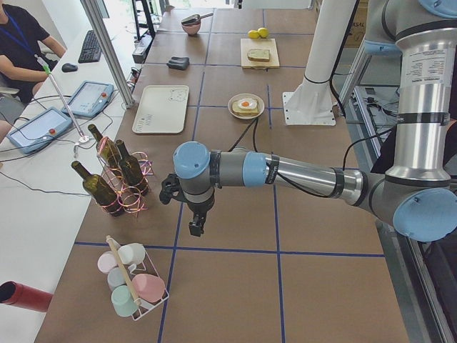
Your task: Make sandwich and place on tray
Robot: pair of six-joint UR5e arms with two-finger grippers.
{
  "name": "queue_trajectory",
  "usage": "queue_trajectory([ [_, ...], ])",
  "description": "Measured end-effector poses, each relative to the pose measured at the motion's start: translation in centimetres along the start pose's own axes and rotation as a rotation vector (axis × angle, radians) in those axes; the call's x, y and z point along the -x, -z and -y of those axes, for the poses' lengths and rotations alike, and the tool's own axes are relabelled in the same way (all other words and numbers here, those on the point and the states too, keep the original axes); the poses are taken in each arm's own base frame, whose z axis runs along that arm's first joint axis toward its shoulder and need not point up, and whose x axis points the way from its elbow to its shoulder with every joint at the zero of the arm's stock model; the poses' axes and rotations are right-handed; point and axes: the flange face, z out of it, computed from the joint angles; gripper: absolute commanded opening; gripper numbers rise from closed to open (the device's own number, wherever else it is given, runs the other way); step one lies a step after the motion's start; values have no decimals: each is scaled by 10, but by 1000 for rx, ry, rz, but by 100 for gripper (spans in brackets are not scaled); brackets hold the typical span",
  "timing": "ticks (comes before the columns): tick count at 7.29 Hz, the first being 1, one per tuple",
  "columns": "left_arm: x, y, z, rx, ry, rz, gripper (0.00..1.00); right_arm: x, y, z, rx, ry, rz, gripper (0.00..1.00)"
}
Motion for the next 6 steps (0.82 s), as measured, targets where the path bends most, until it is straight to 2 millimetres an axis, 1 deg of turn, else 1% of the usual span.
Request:
queue_trajectory([
  [1,-5,4,1,-13,-13,-7,100,24,-16,-3,-19,-29,7,99],
  [2,-8,6,3,-24,-23,-10,100,44,-36,-13,-43,-40,10,100],
  [4,-14,12,4,-41,-37,-8,100,88,-80,-37,-95,-73,16,99],
  [6,-21,18,5,-55,-49,-6,100,121,-116,-63,-117,-134,40,95],
])
